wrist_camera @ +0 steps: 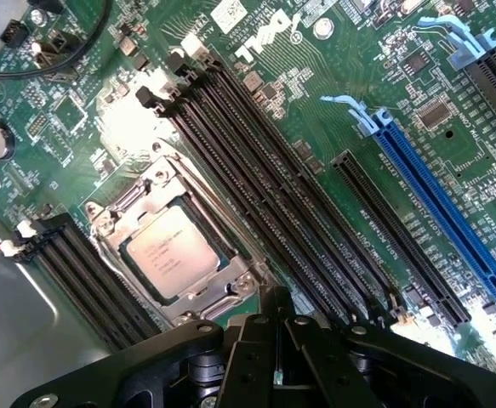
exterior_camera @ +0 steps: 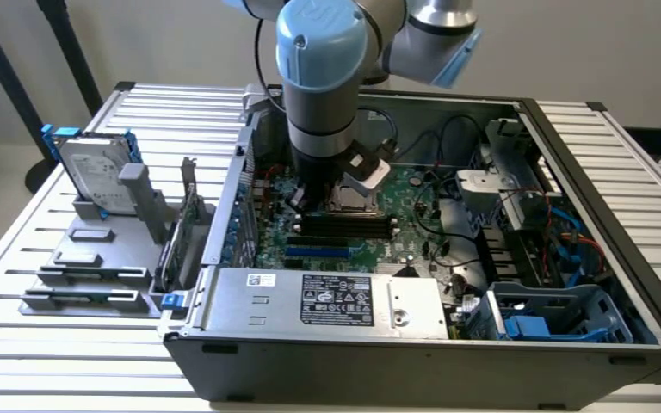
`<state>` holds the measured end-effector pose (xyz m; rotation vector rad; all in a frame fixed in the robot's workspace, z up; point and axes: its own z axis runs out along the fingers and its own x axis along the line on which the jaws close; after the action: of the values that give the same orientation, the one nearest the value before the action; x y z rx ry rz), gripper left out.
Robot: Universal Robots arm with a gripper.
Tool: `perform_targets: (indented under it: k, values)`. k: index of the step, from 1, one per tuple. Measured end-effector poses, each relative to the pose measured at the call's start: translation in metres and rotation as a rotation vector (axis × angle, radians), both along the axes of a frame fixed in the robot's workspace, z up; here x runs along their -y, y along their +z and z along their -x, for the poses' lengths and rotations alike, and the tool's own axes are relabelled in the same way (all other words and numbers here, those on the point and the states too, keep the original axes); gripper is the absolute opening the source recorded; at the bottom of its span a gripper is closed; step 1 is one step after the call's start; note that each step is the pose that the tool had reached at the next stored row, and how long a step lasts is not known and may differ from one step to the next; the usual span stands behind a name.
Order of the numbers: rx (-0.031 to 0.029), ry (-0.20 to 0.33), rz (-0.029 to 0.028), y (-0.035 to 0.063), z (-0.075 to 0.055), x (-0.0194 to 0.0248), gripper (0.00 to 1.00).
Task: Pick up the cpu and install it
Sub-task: 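Install the first cpu locking lever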
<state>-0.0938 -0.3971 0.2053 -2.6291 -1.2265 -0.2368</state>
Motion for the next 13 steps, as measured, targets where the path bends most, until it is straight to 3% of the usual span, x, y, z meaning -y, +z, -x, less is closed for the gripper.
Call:
perform_targets:
  k: [4, 7, 13]
  values:
    - [0.0, 0.002, 0.0047, 0.0086, 0.0, -0.0096, 0.11]
    - [0.0, 0.009, 0.0123, 0.0126, 0.0, -0.0171, 0.11]
    - [0.0001, 0.042, 0.0366, 0.0203, 0.002, -0.0251, 0.11]
